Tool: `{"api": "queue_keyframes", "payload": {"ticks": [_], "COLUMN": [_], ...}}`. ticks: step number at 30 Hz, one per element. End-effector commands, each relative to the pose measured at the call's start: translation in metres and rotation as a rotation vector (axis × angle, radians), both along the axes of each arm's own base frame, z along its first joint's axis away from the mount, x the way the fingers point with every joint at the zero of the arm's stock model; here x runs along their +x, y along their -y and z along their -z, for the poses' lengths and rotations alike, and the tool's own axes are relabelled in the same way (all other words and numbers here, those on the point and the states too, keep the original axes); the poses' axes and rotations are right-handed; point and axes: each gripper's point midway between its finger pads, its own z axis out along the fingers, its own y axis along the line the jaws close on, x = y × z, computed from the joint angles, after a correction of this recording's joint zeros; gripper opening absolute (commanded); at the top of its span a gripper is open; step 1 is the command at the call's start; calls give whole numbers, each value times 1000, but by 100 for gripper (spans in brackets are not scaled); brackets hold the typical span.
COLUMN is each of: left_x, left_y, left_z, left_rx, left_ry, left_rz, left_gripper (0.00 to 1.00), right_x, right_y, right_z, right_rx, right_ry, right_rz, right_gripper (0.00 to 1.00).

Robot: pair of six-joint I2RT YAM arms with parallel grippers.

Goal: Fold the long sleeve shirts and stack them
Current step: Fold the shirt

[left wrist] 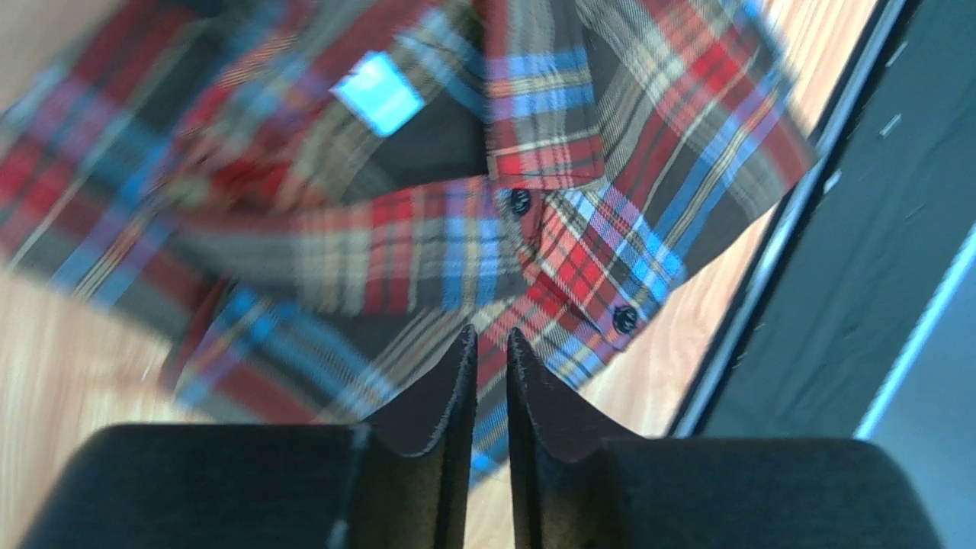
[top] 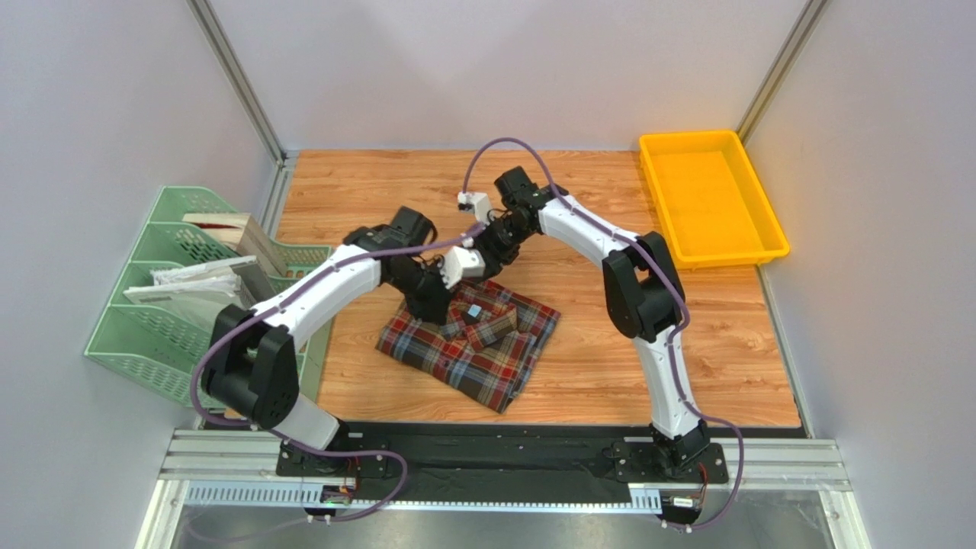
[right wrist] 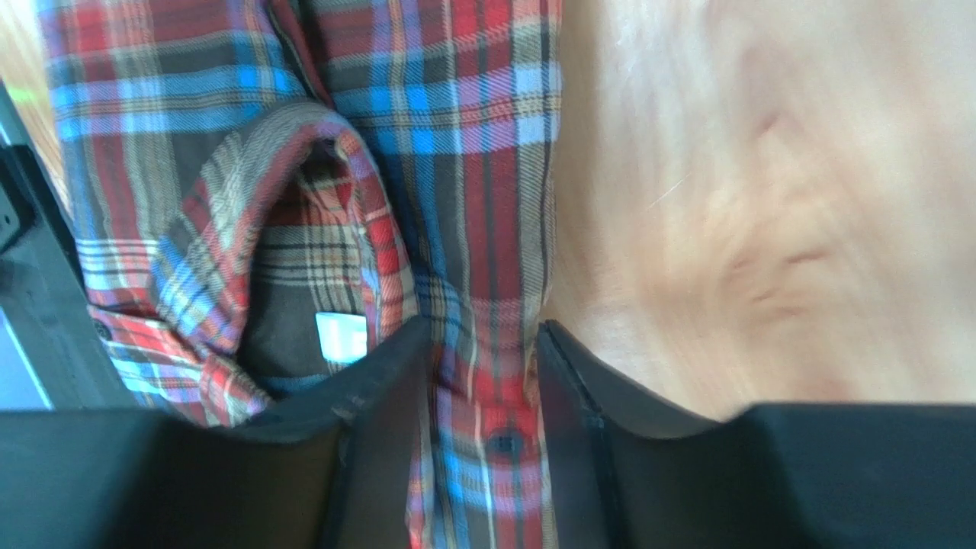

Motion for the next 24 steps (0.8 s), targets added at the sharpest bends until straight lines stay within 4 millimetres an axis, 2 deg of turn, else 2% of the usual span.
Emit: {"api": "queue_keyframes", "payload": {"ticks": [1,2,3,4,5,6,7,8,9,10,11,12,13,14,15,17,19,20,21,22,23,24], "left_x": [-9,-18,-24,-32,-45,-52,-60,-74,-75,-81,-91,-88,-91,-95,-89,-77,-69,-66,-69,-66,-65,-67], "left_y": [9,14,18,20,29,35,41,54,67,77,91,108,118,130,142,145,141,137,128,119,108,97], "left_z": [47,55,61,73,78,81,89,92,90,97,97,91,95,92,85,78,51,39,16,-1,-8,-28], "left_rx": [157,190,208,234,237,243,256,254,246,258,251,219,219,199,177,170,90,55,11,-63,-85,-119], "left_ry": [49,34,9,-36,-68,-104,-146,-170,-179,-225,-252,-262,-322,-343,-323,-268,-258,-250,-251,-278,-258,-221], "left_rz": [217,255,262,273,302,286,287,315,303,268,267,245,183,186,193,185,188,204,214,214,228,228], "left_gripper": [18,17,16,13,12,12,11,10,9,6,5,4,4,4,5,9,19,22,30,34,37,42], "right_x": [44,53,53,51,47,40,30,19,7,1,-14,-21,-25,-36,-42,-55,-72,-77,-86,-89,-89,-90], "right_y": [39,58,69,89,100,110,118,135,143,154,161,167,175,180,184,189,188,188,186,185,183,181], "right_z": [-59,-80,-87,-85,-99,-103,-103,-92,-103,-104,-93,-100,-100,-91,-95,-91,-90,-89,-86,-89,-88,-89], "right_rx": [53,73,82,86,103,112,126,113,122,132,114,115,107,92,89,84,102,111,128,139,148,163], "right_ry": [116,142,130,94,96,64,26,-31,-36,-49,-85,-70,-54,-78,-72,-79,-93,-87,-104,-86,-71,-68], "right_rz": [85,134,170,214,242,267,280,318,329,345,355,357,357,357,353,321,284,263,244,232,220,207], "right_gripper": [51,52,53,53,53,52,51,51,51,50,50,50,49,49,49,46,45,45,45,46,46,47]}}
